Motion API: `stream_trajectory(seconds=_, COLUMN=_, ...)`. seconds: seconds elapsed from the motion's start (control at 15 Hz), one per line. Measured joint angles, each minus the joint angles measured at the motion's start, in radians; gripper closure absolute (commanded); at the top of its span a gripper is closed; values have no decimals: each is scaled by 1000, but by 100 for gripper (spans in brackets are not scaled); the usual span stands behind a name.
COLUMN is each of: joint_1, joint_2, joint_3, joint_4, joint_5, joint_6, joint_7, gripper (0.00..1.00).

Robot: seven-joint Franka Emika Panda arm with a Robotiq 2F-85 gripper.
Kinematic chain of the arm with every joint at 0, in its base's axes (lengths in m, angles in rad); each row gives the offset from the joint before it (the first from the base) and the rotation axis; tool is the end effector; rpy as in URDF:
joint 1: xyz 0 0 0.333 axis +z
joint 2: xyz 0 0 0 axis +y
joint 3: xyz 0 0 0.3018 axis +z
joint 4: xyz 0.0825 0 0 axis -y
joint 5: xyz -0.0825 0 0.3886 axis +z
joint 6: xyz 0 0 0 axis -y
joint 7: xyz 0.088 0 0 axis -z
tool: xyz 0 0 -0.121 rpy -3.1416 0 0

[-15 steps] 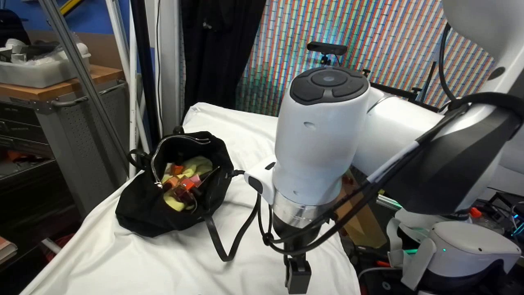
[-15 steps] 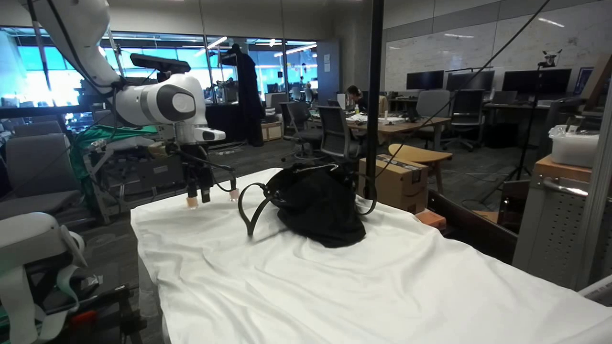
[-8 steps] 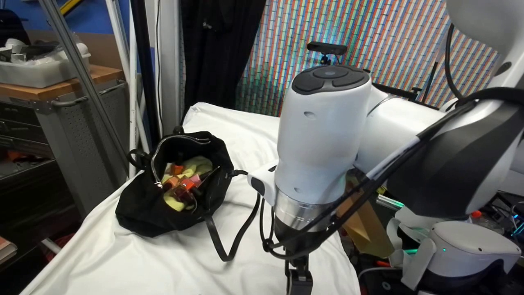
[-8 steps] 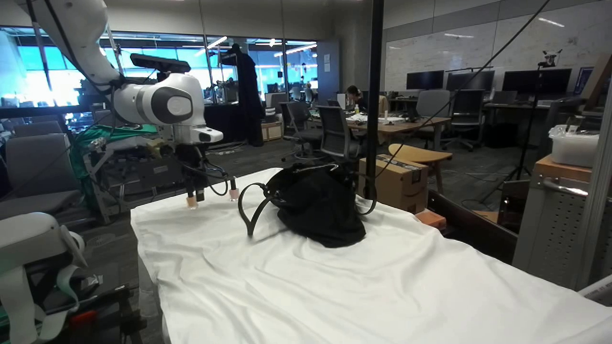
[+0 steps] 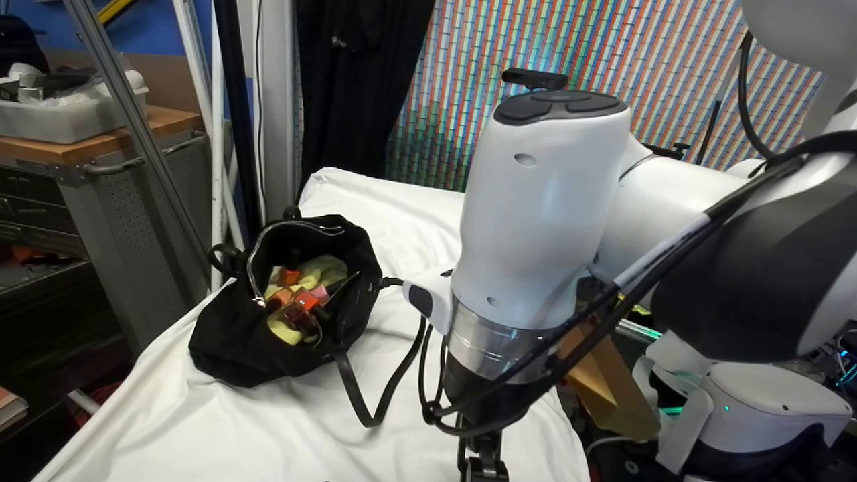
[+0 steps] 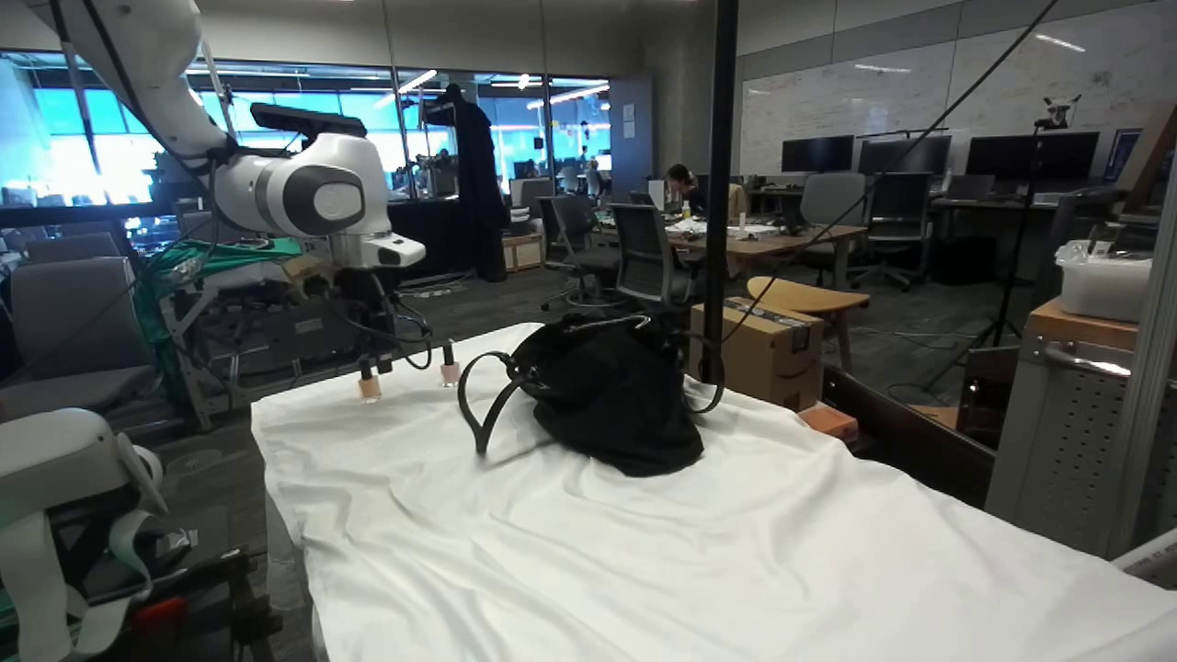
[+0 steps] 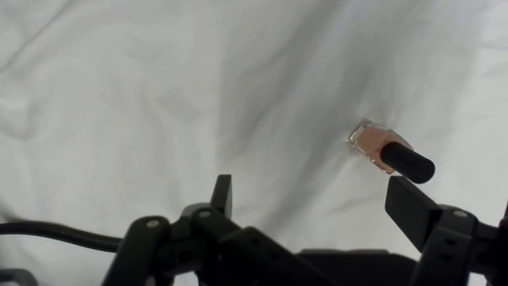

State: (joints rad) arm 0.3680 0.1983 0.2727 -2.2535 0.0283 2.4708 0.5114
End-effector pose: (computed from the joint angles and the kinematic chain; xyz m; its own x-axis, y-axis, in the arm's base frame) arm 0.4336 0.3256 0.2501 0.9947 0.1019 -0.0133 0.1006 -0.9922 -0.0742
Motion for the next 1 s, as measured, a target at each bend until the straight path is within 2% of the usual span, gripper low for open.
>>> stream_trajectory(seconds=1.0, joint_1=87, joint_2=111, joint_3=6, joint_4=68, joint_5=2, joint_6=102, joint_7=158, gripper=0)
